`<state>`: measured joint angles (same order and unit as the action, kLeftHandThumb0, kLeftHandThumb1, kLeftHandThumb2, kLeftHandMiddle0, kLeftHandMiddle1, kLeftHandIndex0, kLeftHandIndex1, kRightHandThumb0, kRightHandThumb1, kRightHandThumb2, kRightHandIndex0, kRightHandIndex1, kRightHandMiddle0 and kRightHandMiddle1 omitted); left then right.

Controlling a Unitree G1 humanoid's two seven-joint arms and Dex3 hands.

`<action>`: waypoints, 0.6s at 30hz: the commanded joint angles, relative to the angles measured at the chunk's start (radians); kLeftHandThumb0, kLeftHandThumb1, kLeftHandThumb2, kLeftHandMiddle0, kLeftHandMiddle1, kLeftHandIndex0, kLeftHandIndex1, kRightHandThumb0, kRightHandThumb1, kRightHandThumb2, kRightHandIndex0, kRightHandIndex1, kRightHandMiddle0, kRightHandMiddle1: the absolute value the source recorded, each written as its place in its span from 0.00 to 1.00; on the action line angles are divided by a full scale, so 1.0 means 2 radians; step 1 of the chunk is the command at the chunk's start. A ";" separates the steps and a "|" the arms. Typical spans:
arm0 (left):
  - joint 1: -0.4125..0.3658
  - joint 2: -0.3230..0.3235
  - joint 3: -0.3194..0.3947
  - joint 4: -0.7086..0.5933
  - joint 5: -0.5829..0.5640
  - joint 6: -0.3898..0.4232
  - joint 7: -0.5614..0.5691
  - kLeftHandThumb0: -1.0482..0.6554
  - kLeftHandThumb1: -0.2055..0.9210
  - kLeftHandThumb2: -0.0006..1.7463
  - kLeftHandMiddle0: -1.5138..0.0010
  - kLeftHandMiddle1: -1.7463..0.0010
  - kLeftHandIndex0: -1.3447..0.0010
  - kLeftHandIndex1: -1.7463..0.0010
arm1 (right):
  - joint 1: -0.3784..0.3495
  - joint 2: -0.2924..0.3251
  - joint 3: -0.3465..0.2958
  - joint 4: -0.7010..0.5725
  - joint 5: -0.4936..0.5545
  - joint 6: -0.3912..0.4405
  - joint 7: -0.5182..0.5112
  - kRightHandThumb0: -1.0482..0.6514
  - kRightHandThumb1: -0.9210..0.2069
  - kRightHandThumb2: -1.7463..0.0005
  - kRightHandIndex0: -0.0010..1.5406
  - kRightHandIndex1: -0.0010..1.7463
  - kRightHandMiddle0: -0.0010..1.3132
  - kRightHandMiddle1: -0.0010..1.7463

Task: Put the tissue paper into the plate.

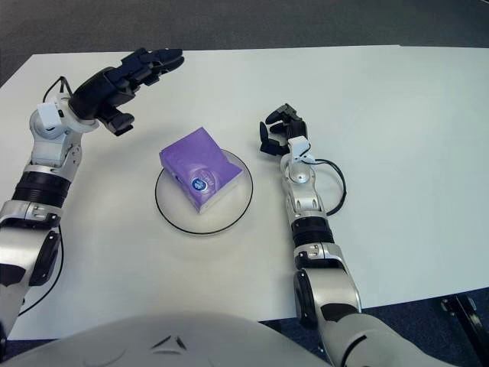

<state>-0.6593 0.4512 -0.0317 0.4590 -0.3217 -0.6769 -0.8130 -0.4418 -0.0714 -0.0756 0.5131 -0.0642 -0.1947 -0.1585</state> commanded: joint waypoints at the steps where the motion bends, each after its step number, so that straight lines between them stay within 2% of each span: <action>1: 0.001 -0.009 0.015 0.014 0.006 0.000 0.009 0.00 1.00 0.44 0.90 0.85 1.00 0.71 | 0.052 0.006 0.000 0.035 0.003 0.008 0.003 0.35 0.45 0.32 0.76 1.00 0.41 1.00; 5: 0.001 -0.010 0.037 0.051 -0.003 -0.007 0.005 0.00 1.00 0.47 0.89 0.84 1.00 0.76 | 0.053 0.005 0.000 0.034 0.002 0.008 0.005 0.35 0.45 0.32 0.76 1.00 0.41 1.00; 12: -0.001 -0.031 0.064 0.075 0.034 -0.007 0.089 0.00 1.00 0.56 0.85 0.80 1.00 0.74 | 0.055 0.004 0.001 0.029 0.000 0.010 0.006 0.35 0.45 0.32 0.76 1.00 0.40 1.00; 16: 0.008 -0.048 0.077 0.082 0.052 -0.007 0.140 0.00 1.00 0.60 0.78 0.68 1.00 0.63 | 0.056 0.003 0.000 0.028 0.000 0.010 0.005 0.35 0.44 0.32 0.76 1.00 0.40 1.00; 18: 0.015 -0.060 0.084 0.081 0.061 -0.002 0.173 0.00 1.00 0.62 0.74 0.61 1.00 0.51 | 0.056 0.003 0.000 0.028 0.000 0.011 0.005 0.36 0.44 0.33 0.75 1.00 0.40 1.00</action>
<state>-0.6557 0.3638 0.1162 0.6086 -0.2274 -0.6878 -0.5480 -0.4408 -0.0784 -0.0773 0.5128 -0.0647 -0.1965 -0.1501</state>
